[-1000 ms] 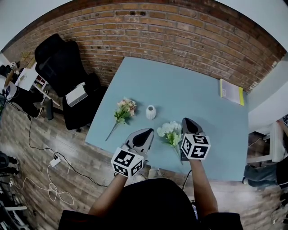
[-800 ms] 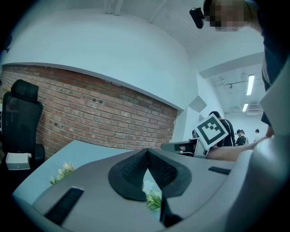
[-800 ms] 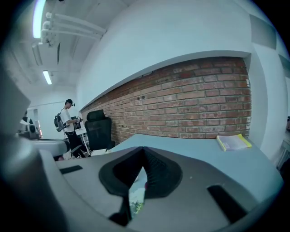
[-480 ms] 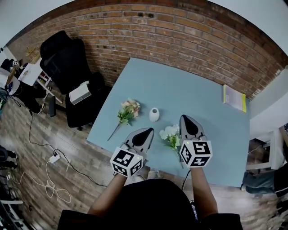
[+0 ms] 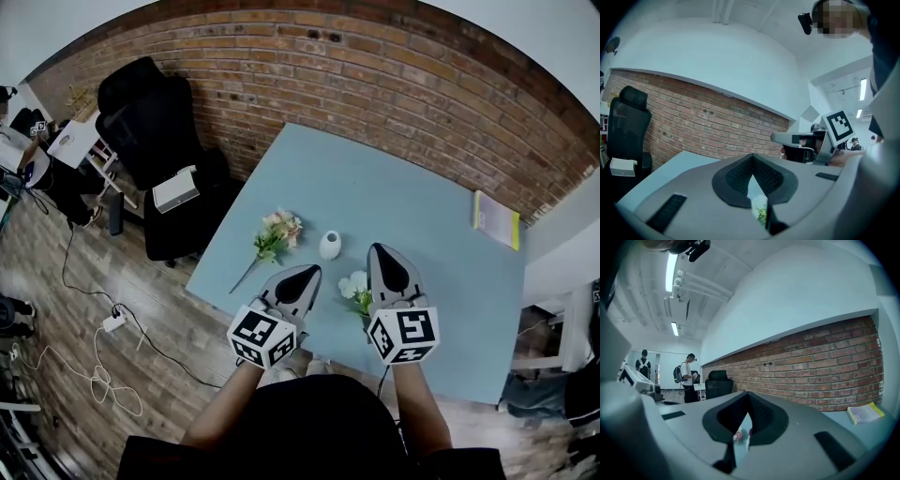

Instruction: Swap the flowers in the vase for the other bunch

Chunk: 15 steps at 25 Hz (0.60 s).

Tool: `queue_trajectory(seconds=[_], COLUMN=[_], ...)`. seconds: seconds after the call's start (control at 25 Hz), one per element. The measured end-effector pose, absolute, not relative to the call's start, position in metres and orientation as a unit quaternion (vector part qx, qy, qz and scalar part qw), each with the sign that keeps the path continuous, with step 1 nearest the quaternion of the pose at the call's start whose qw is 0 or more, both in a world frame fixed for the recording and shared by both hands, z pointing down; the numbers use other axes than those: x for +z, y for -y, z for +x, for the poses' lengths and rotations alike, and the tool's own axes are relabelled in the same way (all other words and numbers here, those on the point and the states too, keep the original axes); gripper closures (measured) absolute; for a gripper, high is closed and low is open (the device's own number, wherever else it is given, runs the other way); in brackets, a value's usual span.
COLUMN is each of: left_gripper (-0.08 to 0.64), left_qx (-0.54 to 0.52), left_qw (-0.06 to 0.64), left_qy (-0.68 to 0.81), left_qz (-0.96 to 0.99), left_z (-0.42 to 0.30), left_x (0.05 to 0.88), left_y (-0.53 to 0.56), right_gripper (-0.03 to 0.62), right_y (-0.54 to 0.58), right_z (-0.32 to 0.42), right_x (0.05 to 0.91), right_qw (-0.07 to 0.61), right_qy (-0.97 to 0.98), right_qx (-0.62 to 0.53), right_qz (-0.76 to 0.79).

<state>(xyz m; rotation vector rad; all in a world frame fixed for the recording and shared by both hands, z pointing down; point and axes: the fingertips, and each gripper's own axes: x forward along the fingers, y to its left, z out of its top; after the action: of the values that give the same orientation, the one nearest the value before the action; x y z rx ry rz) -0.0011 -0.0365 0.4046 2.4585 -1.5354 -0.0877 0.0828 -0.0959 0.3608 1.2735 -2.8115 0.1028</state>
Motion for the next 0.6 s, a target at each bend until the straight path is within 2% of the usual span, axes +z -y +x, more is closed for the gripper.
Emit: queue_trajectory(seconds=[0.6], left_gripper=[0.554], left_qx=[-0.031], left_qw=[0.122], left_qy=[0.552], left_qz=[0.824], left_z=[-0.018], left_x=[0.410], left_y=[0.049], right_gripper=[0.580], right_y=[0.115], right_z=[0.061], right_x=[0.375], right_qw=[0.031], right_qy=[0.923], right_qx=[0.056], right_qz=[0.379])
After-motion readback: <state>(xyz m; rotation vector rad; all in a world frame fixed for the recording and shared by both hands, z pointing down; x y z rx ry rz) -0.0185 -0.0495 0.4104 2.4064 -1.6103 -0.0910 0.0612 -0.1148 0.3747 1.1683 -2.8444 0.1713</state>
